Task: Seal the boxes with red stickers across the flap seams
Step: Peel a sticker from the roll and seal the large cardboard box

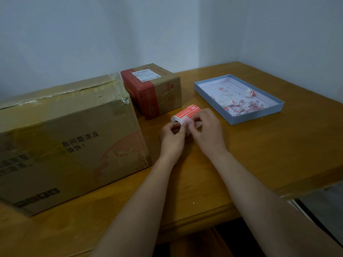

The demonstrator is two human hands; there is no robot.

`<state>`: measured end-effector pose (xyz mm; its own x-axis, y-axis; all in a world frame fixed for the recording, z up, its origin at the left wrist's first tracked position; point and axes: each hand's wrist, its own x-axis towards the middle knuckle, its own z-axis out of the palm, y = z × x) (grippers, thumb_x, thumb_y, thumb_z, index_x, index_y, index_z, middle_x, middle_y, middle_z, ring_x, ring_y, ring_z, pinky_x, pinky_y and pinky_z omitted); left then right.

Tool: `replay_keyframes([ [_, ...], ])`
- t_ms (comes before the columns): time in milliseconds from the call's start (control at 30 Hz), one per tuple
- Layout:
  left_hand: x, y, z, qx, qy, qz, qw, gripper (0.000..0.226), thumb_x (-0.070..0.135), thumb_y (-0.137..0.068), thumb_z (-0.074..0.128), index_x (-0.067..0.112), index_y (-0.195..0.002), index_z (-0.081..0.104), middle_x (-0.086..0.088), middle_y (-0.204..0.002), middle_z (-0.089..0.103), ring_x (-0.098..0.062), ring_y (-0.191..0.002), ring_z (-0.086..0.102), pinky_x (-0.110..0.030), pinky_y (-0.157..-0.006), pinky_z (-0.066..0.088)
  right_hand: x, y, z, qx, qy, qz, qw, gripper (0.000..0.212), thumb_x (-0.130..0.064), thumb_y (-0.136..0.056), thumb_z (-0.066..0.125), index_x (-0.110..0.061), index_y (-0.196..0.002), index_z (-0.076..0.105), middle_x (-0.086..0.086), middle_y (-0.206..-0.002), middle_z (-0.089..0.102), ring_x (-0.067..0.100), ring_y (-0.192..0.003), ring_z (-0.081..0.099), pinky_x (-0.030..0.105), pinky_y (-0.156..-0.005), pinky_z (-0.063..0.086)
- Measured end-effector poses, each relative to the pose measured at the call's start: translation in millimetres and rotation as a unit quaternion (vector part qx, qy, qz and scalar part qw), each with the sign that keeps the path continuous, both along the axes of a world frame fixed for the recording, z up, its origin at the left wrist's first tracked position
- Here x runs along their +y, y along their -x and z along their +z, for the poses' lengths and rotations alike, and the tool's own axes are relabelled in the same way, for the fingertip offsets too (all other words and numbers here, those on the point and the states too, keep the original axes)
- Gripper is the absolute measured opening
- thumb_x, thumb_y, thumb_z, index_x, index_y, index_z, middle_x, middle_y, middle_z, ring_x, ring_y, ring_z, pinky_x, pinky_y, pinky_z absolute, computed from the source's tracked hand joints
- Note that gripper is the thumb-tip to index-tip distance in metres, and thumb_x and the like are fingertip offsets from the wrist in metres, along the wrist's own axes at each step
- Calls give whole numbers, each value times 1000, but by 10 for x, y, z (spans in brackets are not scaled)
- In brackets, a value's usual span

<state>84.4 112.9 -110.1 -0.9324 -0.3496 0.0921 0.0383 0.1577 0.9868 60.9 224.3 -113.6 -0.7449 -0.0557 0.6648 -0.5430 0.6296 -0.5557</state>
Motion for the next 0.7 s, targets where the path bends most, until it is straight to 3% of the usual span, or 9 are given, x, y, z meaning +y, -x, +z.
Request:
replay_keyframes([
  [267, 2, 22, -8, -8, 52, 26, 998, 26, 36, -95, 58, 16, -110, 67, 3, -106, 68, -9, -93, 64, -27, -81, 56, 2, 2, 27, -14, 76, -11, 997, 7, -12, -91, 60, -5, -93, 60, 5, -100, 53, 5, -84, 50, 1, -68, 41],
  [367, 8, 28, -4, -10, 64, 37, 997, 25, 33, -96, 56, 16, -112, 65, 2, -104, 67, -10, -91, 64, -21, -74, 52, 4, -5, 39, -20, 117, -31, 993, 6, -11, -92, 59, -5, -93, 57, 3, -101, 50, 2, -79, 50, 2, -66, 42],
  [533, 17, 41, -3, -10, 82, 60, 995, 30, 33, -96, 55, 13, -116, 64, 0, -108, 66, -11, -94, 61, -14, -65, 43, 18, 9, 54, -21, 163, -56, 985, 8, -13, -93, 55, -15, -89, 48, -2, -97, 44, 7, -77, 50, 15, -62, 47],
  [700, 24, 40, -12, -16, 79, 88, 993, 30, 32, -98, 53, 13, -119, 61, 1, -115, 59, -10, -97, 56, -19, -75, 44, 14, -1, 66, -2, 186, -78, 979, 9, -10, -94, 51, -15, -90, 45, -1, -98, 42, 1, -76, 46, 11, -64, 44],
])
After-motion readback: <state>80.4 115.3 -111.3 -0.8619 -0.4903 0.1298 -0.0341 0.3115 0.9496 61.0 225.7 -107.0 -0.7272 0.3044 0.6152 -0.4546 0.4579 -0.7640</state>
